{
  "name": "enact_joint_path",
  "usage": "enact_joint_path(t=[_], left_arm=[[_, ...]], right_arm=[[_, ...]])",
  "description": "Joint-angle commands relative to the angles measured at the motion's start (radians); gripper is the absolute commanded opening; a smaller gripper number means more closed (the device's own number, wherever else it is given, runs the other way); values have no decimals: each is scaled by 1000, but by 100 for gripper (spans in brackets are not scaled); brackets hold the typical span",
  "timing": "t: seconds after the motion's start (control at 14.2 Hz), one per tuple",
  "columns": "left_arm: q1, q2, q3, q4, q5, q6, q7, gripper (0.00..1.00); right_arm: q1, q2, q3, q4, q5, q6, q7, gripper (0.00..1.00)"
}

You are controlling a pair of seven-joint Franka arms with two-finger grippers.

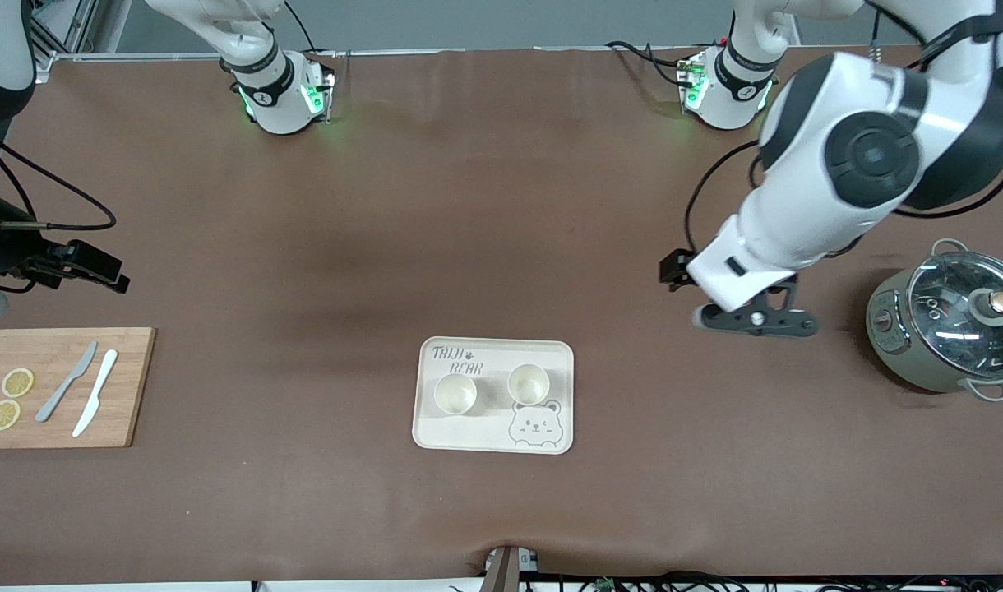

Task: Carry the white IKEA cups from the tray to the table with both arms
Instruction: 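Move the left gripper toward the white cups on the tray, then lower the left gripper onto a cup while the right gripper reaches the other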

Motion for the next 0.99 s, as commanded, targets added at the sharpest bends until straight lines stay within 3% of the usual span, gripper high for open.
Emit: enact_joint_path(t=[0.0,0.42,0.91], left_arm=[[-54,90,26,123,-6,-17,-26,100],[-136,214,35,159,-6,161,-105,100],[-194,346,65,159,-6,339,-102,100]], right_arm=[[17,30,2,23,3,14,-5,100],[79,145,4,147,3,14,135,100],[183,214,4,145,6,120,388,100]])
